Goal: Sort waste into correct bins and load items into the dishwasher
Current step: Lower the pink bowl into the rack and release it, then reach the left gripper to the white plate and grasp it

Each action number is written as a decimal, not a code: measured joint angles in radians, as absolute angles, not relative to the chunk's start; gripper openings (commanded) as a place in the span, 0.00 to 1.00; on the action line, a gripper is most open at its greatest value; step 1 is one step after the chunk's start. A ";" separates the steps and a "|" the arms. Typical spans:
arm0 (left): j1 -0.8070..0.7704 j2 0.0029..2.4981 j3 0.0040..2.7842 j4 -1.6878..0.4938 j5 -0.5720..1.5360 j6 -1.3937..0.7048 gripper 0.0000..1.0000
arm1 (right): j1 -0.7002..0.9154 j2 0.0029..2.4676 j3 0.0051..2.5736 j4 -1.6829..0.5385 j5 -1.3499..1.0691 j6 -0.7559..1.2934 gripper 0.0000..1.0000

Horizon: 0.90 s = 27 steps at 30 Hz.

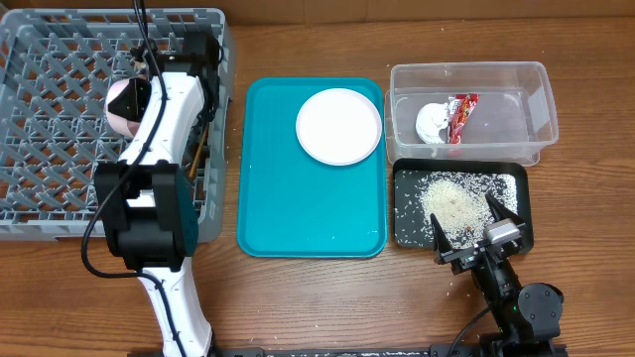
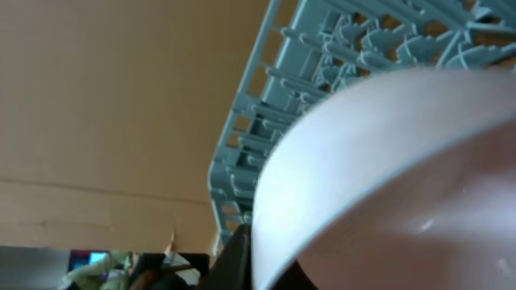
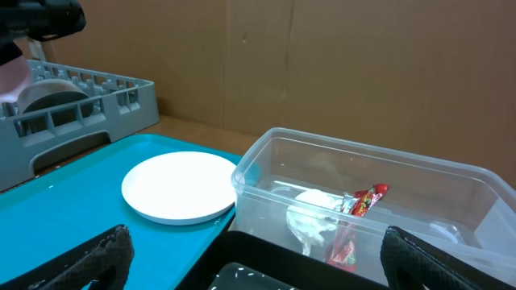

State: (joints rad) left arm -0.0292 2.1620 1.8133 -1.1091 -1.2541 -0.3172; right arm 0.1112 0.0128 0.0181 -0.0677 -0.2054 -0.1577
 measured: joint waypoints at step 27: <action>-0.053 2.019 2.135 -1.512 -0.240 -0.427 0.60 | 0.111 0.013 0.018 -0.068 -0.205 -0.158 1.00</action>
State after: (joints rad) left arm -0.0532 2.0190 2.1353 -1.5124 -0.2401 -0.4267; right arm 0.1112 0.0128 0.0181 -0.0677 -0.2050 -0.1577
